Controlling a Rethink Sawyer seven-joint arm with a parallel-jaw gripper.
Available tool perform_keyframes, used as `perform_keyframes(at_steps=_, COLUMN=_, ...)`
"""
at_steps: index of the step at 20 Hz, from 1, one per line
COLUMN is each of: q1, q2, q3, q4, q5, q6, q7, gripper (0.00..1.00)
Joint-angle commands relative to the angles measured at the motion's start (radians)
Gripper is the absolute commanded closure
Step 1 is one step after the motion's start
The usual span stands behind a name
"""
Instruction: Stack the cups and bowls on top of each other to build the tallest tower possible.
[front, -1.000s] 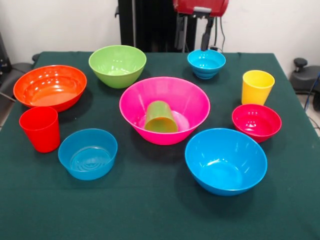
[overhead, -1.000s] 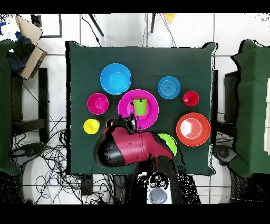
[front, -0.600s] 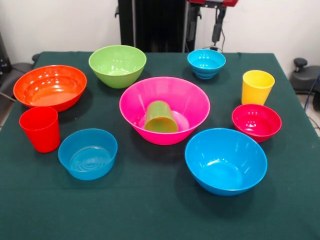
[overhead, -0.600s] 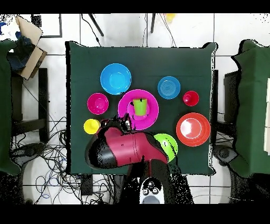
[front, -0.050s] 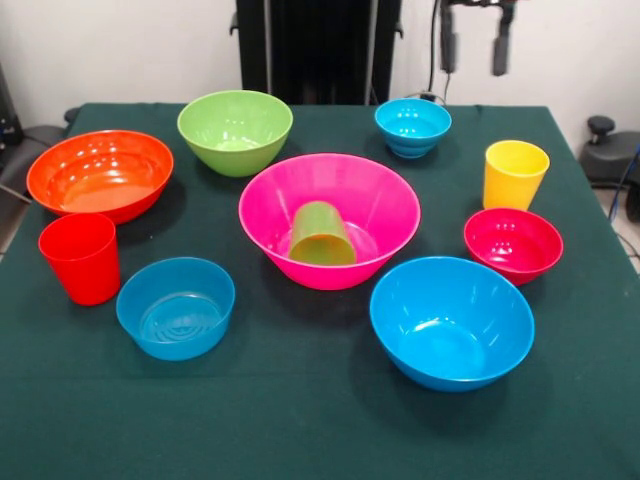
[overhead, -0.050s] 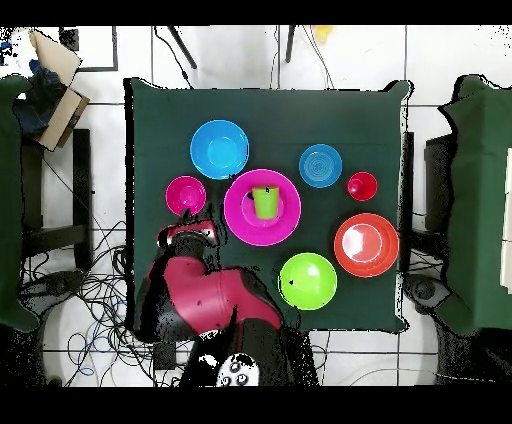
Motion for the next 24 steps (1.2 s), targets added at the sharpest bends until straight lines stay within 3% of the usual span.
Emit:
perform_keyframes(at_steps=1, q1=0.081, q2=0.145, q3=-0.075, q4=0.016, q5=0.032, q6=-0.099, q7=0.156, gripper=0.0)
perform_keyframes(at_steps=6, q1=0.133, q2=0.36, q3=-0.114, q4=-0.121, q5=0.148, q6=-0.152, q7=0.146, gripper=0.0)
perform_keyframes(at_steps=9, q1=0.116, q2=0.441, q3=-0.091, q4=-0.195, q5=0.175, q6=-0.142, q7=0.121, gripper=0.0)
perform_keyframes(at_steps=11, q1=0.093, q2=0.461, q3=-0.061, q4=-0.252, q5=0.177, q6=-0.038, q7=0.086, gripper=0.0)
perform_keyframes(at_steps=12, q1=0.084, q2=0.454, q3=-0.049, q4=-0.291, q5=0.181, q6=0.08, q7=0.051, gripper=0.0)
perform_keyframes(at_steps=14, q1=0.055, q2=0.424, q3=-0.013, q4=-0.331, q5=0.185, q6=0.216, q7=0.013, gripper=0.0)
perform_keyframes(at_steps=18, q1=0.016, q2=0.398, q3=0.035, q4=-0.429, q5=0.193, q6=0.386, q7=-0.025, gripper=0.0)
perform_keyframes(at_steps=24, q1=-0.014, q2=0.429, q3=0.078, q4=-0.622, q5=0.198, q6=0.588, q7=-0.056, gripper=0.0)
